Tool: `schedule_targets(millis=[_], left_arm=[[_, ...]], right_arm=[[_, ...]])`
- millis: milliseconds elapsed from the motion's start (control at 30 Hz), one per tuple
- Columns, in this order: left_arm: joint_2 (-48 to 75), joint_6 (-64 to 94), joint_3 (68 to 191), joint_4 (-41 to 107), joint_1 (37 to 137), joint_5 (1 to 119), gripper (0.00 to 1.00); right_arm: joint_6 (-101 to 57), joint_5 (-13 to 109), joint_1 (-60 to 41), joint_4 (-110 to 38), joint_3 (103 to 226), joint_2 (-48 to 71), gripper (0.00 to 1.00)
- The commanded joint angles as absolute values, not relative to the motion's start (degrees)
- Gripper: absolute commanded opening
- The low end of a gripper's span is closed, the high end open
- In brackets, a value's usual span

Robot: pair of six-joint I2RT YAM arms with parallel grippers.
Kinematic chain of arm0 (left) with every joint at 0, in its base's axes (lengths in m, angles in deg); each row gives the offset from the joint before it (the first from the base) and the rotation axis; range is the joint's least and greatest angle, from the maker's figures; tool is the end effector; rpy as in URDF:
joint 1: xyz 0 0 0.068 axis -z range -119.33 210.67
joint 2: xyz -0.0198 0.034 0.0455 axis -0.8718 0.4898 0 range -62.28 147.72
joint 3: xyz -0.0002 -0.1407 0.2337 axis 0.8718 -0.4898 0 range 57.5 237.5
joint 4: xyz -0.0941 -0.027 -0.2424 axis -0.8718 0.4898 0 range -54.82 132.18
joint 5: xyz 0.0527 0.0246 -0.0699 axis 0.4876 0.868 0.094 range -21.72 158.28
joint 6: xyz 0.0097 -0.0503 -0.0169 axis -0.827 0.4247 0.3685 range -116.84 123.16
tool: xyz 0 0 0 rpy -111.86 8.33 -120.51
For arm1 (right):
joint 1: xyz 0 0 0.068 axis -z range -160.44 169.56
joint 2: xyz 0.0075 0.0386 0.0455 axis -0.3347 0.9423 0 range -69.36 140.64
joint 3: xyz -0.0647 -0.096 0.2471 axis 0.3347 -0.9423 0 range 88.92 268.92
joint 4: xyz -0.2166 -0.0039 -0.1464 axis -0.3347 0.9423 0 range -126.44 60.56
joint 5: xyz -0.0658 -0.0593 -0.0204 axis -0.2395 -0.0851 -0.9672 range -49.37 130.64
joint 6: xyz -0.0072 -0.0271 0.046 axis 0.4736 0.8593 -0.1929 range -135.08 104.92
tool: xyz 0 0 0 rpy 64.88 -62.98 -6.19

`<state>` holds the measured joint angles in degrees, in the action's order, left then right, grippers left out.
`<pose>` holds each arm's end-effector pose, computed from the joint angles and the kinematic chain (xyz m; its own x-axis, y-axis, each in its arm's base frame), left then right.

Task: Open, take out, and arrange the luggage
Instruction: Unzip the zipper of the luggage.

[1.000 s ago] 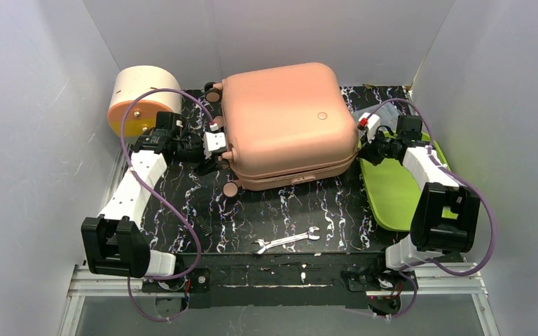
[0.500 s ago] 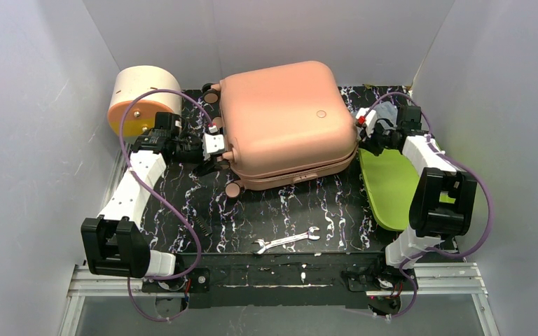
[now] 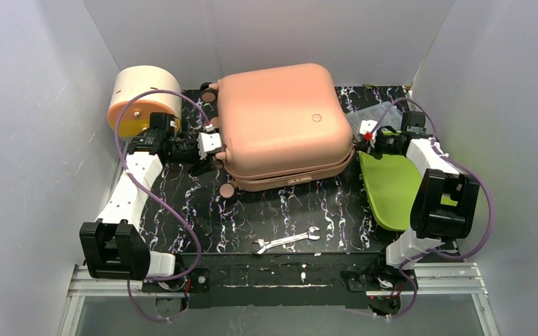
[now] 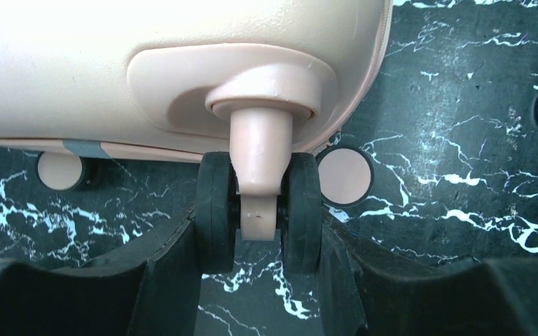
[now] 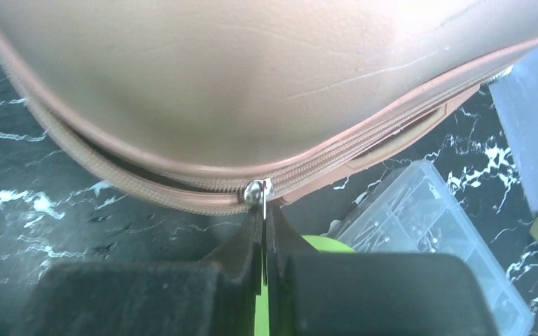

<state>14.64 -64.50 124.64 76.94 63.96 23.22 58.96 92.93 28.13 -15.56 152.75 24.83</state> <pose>0.2716 -0.0408 0.3104 0.1468 0.6460 -0.7491 0.9056 0.2169 0.3645 0.3413 -0.0230 0.2302 0.1711 -0.6204 -0.7654 -0.8510 0.2985 -0.4322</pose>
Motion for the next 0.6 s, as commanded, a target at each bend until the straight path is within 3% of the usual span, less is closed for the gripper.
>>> schedule_targets(millis=[0,133,333,400,500,567], left_arm=[[11.47,-61.17,126.51,80.44,61.31,29.79,0.00],[11.91,-58.34,126.56,76.05,60.99,34.31,0.01],[13.26,-54.44,127.95,72.87,60.76,37.51,0.18],[13.41,-53.54,128.17,72.11,60.76,37.94,0.33],[12.76,-52.24,128.41,71.66,60.76,37.71,0.70],[11.24,-52.17,128.14,72.90,60.76,35.32,0.83]], right_arm=[[83.30,109.06,28.39,-0.08,156.47,16.52,0.01],[105.11,109.89,25.64,22.29,156.34,16.16,0.01],[123.63,112.23,20.06,42.44,151.69,15.94,0.01],[124.46,113.17,18.08,44.07,150.19,15.68,0.01],[123.19,115.60,16.91,45.10,148.54,15.23,0.01],[121.47,116.13,16.86,45.05,148.15,14.94,0.01]])
